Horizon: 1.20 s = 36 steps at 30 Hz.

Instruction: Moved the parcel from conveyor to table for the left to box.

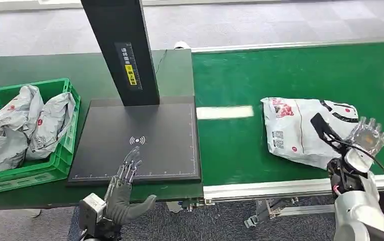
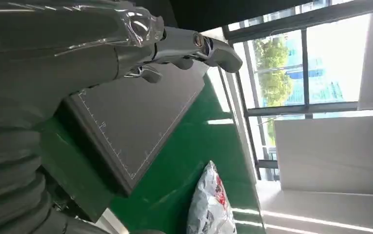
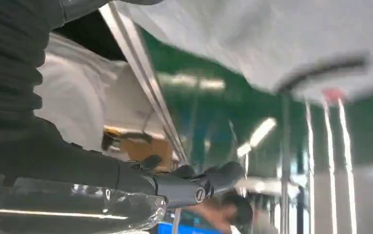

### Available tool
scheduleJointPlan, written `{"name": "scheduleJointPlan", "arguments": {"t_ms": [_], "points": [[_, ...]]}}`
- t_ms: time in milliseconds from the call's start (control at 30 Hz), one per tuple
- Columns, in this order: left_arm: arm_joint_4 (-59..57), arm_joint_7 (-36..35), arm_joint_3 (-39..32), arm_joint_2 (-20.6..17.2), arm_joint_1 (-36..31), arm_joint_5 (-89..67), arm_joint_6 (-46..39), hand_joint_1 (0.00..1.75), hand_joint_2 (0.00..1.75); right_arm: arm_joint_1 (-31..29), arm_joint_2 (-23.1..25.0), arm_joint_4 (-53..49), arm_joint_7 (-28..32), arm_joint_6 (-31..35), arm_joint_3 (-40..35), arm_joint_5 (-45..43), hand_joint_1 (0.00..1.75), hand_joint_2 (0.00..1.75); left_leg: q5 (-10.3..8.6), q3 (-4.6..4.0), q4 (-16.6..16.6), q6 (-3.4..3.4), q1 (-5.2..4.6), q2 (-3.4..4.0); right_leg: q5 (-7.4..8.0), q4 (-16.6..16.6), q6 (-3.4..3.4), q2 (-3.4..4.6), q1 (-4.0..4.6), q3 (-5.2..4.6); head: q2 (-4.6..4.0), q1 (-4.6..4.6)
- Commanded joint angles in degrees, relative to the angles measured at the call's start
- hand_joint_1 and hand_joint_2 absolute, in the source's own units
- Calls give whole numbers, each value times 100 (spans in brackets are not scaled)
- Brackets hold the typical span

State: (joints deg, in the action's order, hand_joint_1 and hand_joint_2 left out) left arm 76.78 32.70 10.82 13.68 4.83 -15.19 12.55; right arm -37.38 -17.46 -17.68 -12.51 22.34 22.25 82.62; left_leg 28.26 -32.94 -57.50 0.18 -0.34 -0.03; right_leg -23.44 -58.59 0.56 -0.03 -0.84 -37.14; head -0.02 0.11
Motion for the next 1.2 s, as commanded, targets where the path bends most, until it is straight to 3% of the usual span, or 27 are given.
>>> {"name": "scheduleJointPlan", "arguments": {"t_ms": [33, 200, 267, 300, 367, 500, 533, 700, 800, 967, 1200], "points": [[-206, 60, 109, -182, -2, -7, -116, 0, 175, -349, 261, -36, 941, 1278, 427, -296, 0, 175, 3, 9, 5, -6, 0, 17, 1, 4, -4, 16, -1, 4, 0, 0], [-330, 102, 137, -173, -66, -9, -135, 0, 175, -383, 344, -30, 1465, 1291, 680, -630, 0, 175, 1, 11, 8, -7, -1, 13, 2, 6, -5, 13, -1, 8, 0, 0], [-446, 143, 146, -193, -141, -9, -142, 0, 175, -425, 433, 17, 2128, 781, 744, -848, 0, 175, 2, 12, 8, -9, -1, 17, 2, 7, -6, 17, -1, 7, 2, 0], [-537, 193, 153, -206, -192, -10, -139, 0, 175, -474, 503, 102, 2530, 220, 939, -1165, 0, 175, 2, 17, 11, -10, -1, 23, 3, 9, -7, 22, -1, 9, 0, 0], [-609, 226, 157, -208, -240, -13, -134, 0, 175, -459, 539, 87, 2618, 50, 950, -1206, 0, 175, 0, 20, 16, -12, -1, 26, 6, 13, -9, 25, 0, 12, 0, 0], [-788, 260, 208, -184, -395, -50, -111, 0, 175, -606, 617, 290, 1997, -816, 1016, -1230, 0, 175, 0, 20, 10, -9, 0, 24, 6, 9, -7, 24, 0, 9, 0, 0], [-808, 262, 233, -198, -418, -66, -103, 0, 175, -673, 637, 336, 1879, -1547, 1181, -1403, 0, 175, -2, 20, 13, -11, 0, 19, 6, 10, -8, 19, 0, 10, 0, 0], [-830, 263, 229, -204, -431, -68, -103, 0, 175, -682, 632, 316, 1864, -1631, 1206, -1425, 0, 175, -3, 17, 8, -3, -1, 18, 2, 6, -5, 13, -1, 9, 0, 0], [-905, 278, 279, -212, -482, -101, -69, 0, 175, -816, 649, 368, 1661, -2540, 1662, -1856, 0, 175, -3, 17, 9, -4, -1, 14, 1, 6, -5, 9, -1, 7, 0, 0], [-1030, 240, 332, -180, -644, -144, -37, 0, 175, -892, 685, 459, 250, -3400, 1348, -1449, 0, 175, -4, 7, 2, 0, -3, 9, 2, 0, -3, 5, -2, -1, 0, 0], [-1236, 169, 311, -154, -788, -142, -11, 0, 175, -621, 661, 473, -637, -4002, 1361, -1149, 0, 175, -6, 20, 9, -3, -1, -1, 0, 8, -5, -5, 0, 12, 0, 0]]}}
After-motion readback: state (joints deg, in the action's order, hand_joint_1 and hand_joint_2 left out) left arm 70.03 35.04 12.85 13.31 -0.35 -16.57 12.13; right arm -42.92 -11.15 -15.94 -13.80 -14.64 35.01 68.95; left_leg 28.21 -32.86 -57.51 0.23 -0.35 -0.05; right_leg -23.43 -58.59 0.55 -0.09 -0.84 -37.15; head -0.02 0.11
